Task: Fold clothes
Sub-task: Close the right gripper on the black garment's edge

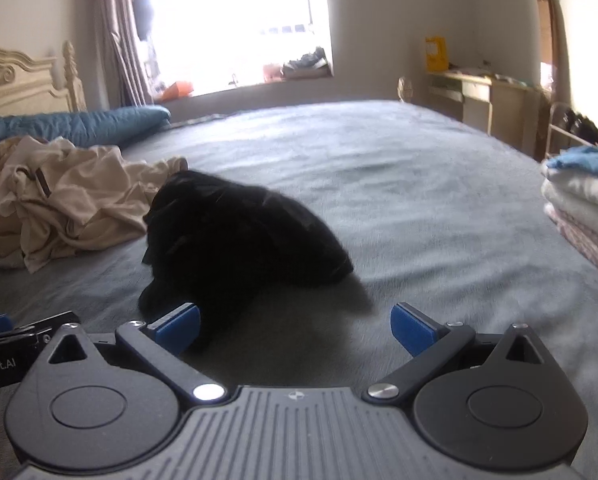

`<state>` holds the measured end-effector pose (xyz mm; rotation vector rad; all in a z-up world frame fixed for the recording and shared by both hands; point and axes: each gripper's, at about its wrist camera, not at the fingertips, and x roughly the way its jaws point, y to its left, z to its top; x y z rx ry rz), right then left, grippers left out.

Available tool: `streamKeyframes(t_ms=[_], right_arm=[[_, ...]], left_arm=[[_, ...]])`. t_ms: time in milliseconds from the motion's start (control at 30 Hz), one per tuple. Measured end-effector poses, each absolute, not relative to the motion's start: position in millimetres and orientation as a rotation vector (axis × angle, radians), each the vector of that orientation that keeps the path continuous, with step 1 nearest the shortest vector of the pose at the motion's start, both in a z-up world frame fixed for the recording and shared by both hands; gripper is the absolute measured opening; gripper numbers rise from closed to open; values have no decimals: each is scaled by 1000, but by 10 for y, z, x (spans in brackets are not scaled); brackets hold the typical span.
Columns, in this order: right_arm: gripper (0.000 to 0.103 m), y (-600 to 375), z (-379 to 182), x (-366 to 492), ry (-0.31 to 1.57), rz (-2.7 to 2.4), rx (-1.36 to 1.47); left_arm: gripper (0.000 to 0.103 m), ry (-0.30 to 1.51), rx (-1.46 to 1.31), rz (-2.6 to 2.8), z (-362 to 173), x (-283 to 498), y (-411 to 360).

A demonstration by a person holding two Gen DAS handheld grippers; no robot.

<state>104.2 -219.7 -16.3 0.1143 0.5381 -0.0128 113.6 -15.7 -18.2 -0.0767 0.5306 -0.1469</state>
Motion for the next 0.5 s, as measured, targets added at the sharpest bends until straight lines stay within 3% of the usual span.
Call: streamKeyframes(t_ms=[133, 233, 300, 467, 500], right_arm=[[103, -2384, -215, 1279, 461, 60, 79], [103, -2475, -245, 1591, 459, 135, 79], [101, -2461, -273, 1833, 479, 177, 61], [81, -2240, -346, 2323, 488, 319, 2], [79, -2186, -374, 2391, 497, 327, -18]], left_arm=[[101, 523, -70, -230, -352, 1365, -286], [94, 532, -68, -272, -469, 1525, -386], [84, 533, -58, -289, -520, 1621, -456], [55, 559, 1, -307, -623, 1844, -625], [53, 557, -7, -310, -628, 1844, -625]])
